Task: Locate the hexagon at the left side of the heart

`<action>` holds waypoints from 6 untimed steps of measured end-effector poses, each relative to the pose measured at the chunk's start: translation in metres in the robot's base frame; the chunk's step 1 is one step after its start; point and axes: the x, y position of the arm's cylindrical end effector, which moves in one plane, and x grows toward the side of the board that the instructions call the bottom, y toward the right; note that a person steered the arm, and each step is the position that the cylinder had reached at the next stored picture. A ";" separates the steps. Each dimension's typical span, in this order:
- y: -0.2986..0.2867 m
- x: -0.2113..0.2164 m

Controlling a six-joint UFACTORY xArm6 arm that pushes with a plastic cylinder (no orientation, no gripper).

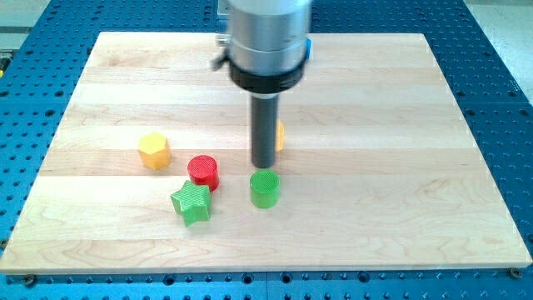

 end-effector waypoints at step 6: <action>-0.213 0.040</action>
